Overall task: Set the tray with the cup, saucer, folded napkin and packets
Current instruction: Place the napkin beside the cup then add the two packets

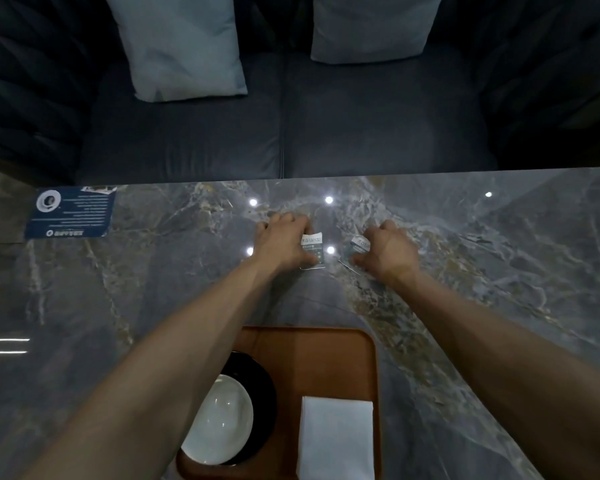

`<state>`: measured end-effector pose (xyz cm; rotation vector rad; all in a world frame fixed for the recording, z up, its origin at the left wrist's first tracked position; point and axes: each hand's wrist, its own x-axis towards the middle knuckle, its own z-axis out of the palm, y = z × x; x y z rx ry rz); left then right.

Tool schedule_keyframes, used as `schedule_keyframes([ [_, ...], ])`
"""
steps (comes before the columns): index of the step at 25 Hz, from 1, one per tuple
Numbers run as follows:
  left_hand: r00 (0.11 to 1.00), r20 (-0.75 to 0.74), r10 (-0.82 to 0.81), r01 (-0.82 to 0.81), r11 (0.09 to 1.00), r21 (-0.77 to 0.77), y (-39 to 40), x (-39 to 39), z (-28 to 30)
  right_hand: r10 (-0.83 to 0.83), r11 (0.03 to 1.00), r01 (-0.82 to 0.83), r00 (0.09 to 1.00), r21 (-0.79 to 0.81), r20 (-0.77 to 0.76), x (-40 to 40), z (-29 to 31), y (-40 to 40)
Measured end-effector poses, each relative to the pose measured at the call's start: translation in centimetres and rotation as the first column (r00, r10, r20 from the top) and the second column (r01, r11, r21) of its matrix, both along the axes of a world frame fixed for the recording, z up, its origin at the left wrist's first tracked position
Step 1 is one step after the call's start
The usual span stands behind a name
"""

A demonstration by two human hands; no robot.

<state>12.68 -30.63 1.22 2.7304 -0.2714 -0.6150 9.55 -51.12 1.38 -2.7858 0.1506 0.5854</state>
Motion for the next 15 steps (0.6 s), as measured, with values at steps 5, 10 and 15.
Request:
schedule_keyframes([
  [5,0.993,-0.009,0.120,-0.121,0.991,-0.057,-0.4,-0.7,0.6,-0.088,0.984,0.096,0.995,0.151,-0.056,-0.9,0.2,-0.7],
  [10,0.942,-0.126,0.310,-0.328,0.930,-0.163,0.1,-2.2,1.2,-0.104,0.961,0.118,0.992,0.250,-0.070,-2.5,1.2,-1.5],
  [15,0.908,-0.172,0.382,-0.414,0.883,-0.222,1.5,-4.6,1.4,-0.080,0.970,0.098,0.993,0.221,-0.088,-4.5,1.5,-2.3],
])
